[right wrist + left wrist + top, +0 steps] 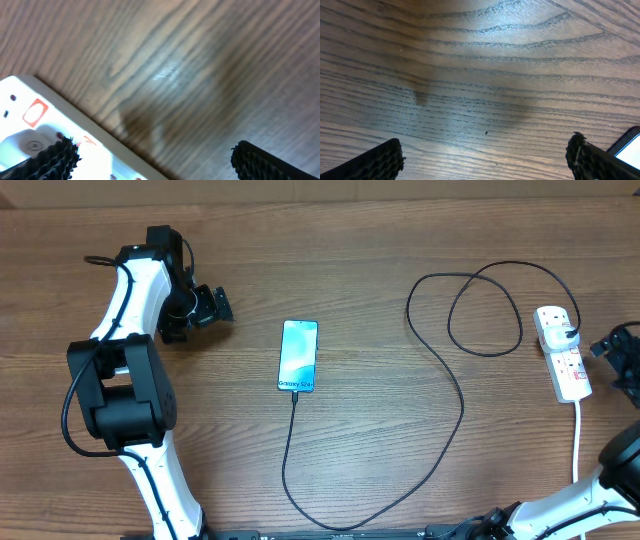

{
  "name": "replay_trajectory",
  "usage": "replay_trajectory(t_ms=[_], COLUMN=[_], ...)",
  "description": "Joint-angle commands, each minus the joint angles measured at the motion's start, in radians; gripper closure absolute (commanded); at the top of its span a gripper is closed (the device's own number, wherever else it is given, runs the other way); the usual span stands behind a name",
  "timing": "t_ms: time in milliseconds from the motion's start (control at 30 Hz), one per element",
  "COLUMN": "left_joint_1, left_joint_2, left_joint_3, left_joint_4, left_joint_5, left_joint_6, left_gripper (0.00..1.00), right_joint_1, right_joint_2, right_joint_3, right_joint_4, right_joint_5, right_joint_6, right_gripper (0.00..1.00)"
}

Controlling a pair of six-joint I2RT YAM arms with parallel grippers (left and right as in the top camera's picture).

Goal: Plug charger to phone and switch on socket

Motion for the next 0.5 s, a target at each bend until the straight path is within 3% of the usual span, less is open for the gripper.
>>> replay_trajectory(t_ms=[0,467], left_joint_1=[-0.006,-0.007], left_joint_2=[0.008,0.008], left_joint_3=[0.020,0.020], left_joint_4=[0.001,0.001], left_joint_5=[-0.014,-0.014], left_joint_6=[-0.010,-0.010], left_gripper=[0.00,0.00], right_joint_1=[0.020,0.037], right_joint_2=[-0.007,0.061], right_joint_3=[0.002,-0.003], right_joint_4=[0.014,0.022], right_joint_5=[-0.014,-0.005], right_joint_6=[-0.004,-0.005], right_gripper=[0.00,0.00])
